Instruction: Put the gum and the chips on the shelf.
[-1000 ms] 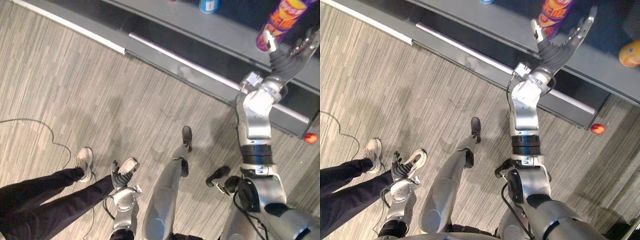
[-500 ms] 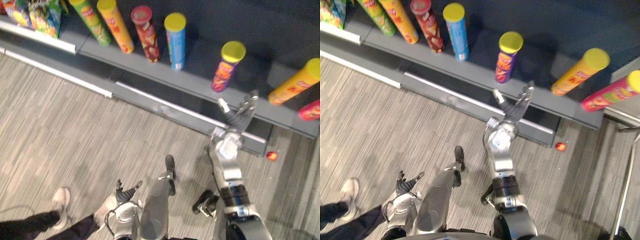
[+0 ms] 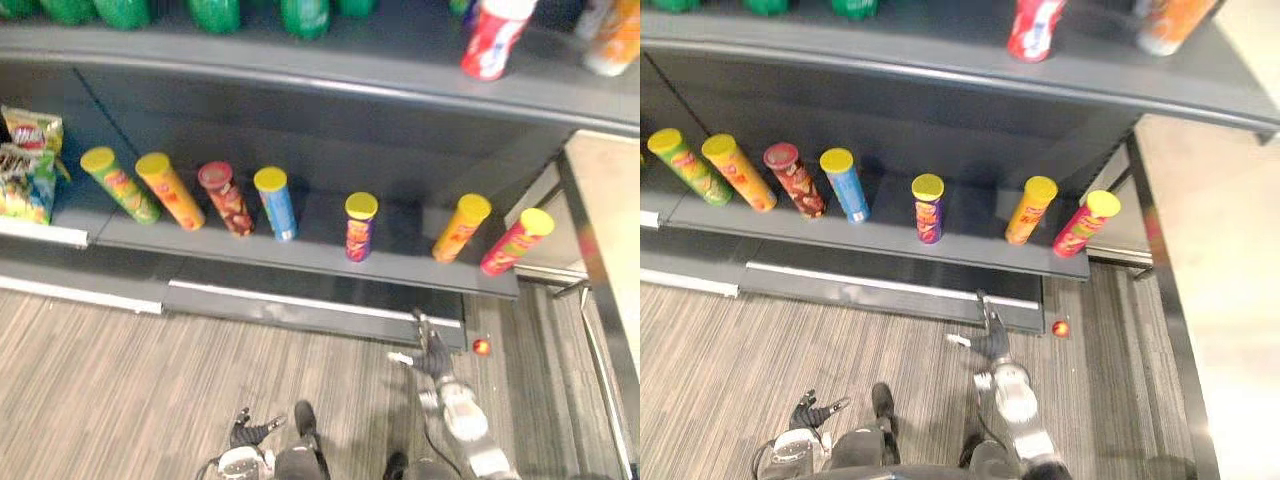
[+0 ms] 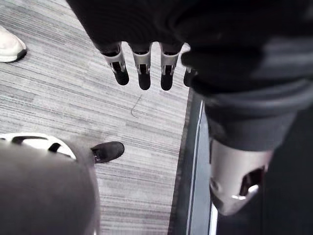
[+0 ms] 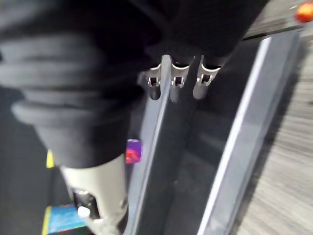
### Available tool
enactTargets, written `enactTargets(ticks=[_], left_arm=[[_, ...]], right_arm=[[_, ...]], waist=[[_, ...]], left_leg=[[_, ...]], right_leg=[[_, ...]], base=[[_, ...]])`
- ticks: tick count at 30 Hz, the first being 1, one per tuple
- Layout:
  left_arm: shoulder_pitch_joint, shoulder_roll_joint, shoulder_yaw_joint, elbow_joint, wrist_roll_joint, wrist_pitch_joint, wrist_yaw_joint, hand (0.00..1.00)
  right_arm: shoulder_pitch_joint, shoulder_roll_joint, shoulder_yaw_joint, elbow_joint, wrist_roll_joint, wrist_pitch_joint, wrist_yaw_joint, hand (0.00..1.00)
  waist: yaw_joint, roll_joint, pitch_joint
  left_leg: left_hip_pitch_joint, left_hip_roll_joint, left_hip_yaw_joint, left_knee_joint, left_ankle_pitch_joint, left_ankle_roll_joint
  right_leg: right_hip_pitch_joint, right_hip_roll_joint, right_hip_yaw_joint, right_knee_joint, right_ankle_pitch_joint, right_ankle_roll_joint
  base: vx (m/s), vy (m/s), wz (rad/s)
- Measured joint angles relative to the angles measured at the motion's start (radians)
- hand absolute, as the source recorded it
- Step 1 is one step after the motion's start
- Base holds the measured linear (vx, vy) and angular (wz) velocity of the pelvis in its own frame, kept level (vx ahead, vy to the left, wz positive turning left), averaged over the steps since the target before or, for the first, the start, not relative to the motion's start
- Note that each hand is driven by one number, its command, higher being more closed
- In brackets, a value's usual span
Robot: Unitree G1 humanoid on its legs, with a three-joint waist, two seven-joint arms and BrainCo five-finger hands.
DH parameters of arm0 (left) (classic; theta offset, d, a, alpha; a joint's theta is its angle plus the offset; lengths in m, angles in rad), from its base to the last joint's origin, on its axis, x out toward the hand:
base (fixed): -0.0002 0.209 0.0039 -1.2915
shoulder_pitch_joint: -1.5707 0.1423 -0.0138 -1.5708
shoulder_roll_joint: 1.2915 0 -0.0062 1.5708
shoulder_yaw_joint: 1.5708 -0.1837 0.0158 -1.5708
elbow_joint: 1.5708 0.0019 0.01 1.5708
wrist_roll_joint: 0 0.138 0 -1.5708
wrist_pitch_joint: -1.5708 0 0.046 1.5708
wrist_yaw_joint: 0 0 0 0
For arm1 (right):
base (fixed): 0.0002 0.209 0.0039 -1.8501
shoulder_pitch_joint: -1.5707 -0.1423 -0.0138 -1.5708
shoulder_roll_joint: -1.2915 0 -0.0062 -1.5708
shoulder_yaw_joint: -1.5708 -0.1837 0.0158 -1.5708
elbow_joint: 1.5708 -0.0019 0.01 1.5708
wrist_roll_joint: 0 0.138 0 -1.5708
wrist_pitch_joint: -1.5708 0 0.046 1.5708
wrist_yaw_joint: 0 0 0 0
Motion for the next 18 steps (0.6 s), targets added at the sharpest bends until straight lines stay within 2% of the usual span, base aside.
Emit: enactTargets(ticks=[3,6,9,10,12,13,18], left_arm=[[0.022,-0.001,0.020,0.001,0.000,0.000,-0.009,0.00],[0.036,-0.002,0.052,0.002,0.000,0.001,-0.020,0.00],[0.054,-0.011,0.095,0.026,-0.012,0.001,-0.022,0.00],[0.056,-0.011,0.119,0.046,-0.023,0.002,-0.023,0.00],[0.058,-0.009,0.129,0.062,-0.024,0.002,-0.023,0.00],[0.059,-0.008,0.143,0.075,-0.027,0.005,-0.025,0.00],[0.061,0.000,0.157,0.106,-0.061,0.024,-0.046,0.00]], right_arm=[[0.037,0.002,-0.074,0.135,-0.034,0.016,0.017,0.00],[0.048,0.008,-0.167,0.284,-0.057,0.025,0.013,0.00],[0.012,0.021,-0.329,0.452,-0.062,0.035,-0.016,0.00],[-0.002,0.023,-0.407,0.540,-0.062,0.051,-0.027,0.00],[-0.003,0.024,-0.470,0.611,-0.061,0.065,-0.029,0.00],[0.000,0.027,-0.534,0.679,-0.061,0.095,-0.036,0.00],[0.011,0.031,-0.603,0.715,-0.027,0.141,-0.061,0.00]], waist=[[-0.018,0.002,-0.025],[-0.022,0.005,-0.029],[-0.023,0.017,-0.057],[-0.025,0.021,-0.061],[-0.020,0.019,-0.068],[-0.018,0.019,-0.069],[-0.031,0.022,-0.069]], left_leg=[[0.014,0.001,0.002,-0.006,-0.001,-0.001],[0.042,0.002,0.008,-0.006,-0.010,-0.010],[0.059,0.004,0.025,-0.007,-0.019,-0.009],[0.076,-0.001,0.024,-0.007,-0.024,-0.006],[0.087,-0.006,0.024,-0.007,-0.029,-0.004],[0.096,-0.011,0.024,-0.007,-0.032,-0.003],[0.097,-0.017,0.025,-0.007,-0.036,-0.001]], right_leg=[[0.014,0.000,0.007,-0.008,0.003,0.002],[0.041,0.003,0.017,-0.022,0.008,0.005],[0.060,0.009,0.034,-0.054,0.021,0.005],[0.086,0.008,0.034,-0.069,0.027,0.008],[0.102,0.006,0.033,-0.077,0.031,0.007],[0.112,0.001,0.032,-0.079,0.032,0.009],[0.118,-0.002,0.032,-0.095,0.037,0.012]], base=[[-0.04,0.028,-0.06],[-0.03,0.028,-0.12],[0.00,0.033,-0.14],[0.04,0.029,-0.01],[0.05,0.029,0.03],[0.05,0.028,0.01],[0.04,0.018,0.00]])
